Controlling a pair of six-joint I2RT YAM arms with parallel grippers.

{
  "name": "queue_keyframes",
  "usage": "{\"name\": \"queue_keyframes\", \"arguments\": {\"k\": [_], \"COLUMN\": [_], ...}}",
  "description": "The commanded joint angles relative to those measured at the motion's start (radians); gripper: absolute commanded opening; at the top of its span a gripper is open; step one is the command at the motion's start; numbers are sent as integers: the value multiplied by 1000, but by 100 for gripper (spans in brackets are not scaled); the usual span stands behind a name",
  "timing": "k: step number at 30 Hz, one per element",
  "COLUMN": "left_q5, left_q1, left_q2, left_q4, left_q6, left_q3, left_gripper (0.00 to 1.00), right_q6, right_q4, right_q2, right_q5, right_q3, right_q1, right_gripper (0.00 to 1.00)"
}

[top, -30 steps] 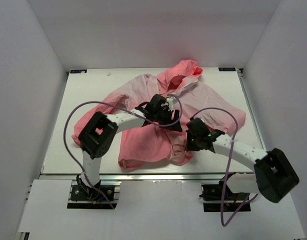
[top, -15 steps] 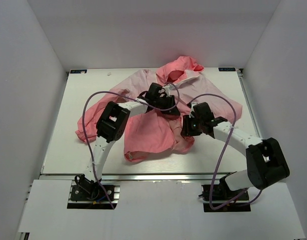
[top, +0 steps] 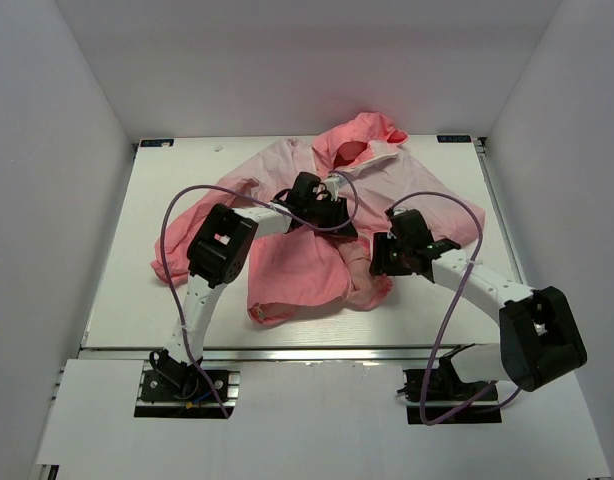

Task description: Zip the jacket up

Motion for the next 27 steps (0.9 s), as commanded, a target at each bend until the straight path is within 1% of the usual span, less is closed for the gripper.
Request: {"name": "queue_keyframes", "arguments": {"k": [1, 5, 11, 13, 18, 23, 26, 27], "left_q5": [-7, -27, -25, -22, -22, -25, -27, -27], "left_q1": [3, 3, 3, 3, 3, 3, 3, 3], "left_q2": [-41, -37, -38, -38, -44, -50, -55, -56], "left_q4": [-67, -99, -102, -104, -105, -104, -101, -99], "left_q6": [54, 65, 65, 66, 68, 68, 68, 68], "left_q3": [-20, -6, 0, -1, -6, -15, -18, -17], "left_gripper": [40, 39, 38, 38, 37, 36, 35, 35], "right_q6": [-4, -9, -9, -4, 7, 14, 14, 16], "right_q4": [-30, -65, -94, -102, -74, -14, -7, -7], "right_q2": [-34, -46, -71, -69, -43, -11, 6, 6], "right_q5": [3, -67, -96, -98, -84, -105, -118, -118], "right_q3": [49, 35, 24, 18, 0, -9, -9, -12], "right_q1": [-6, -4, -6, -6, -9, -7, -7, -7], "right_gripper": [54, 53, 50, 48, 47, 45, 40, 31]}}
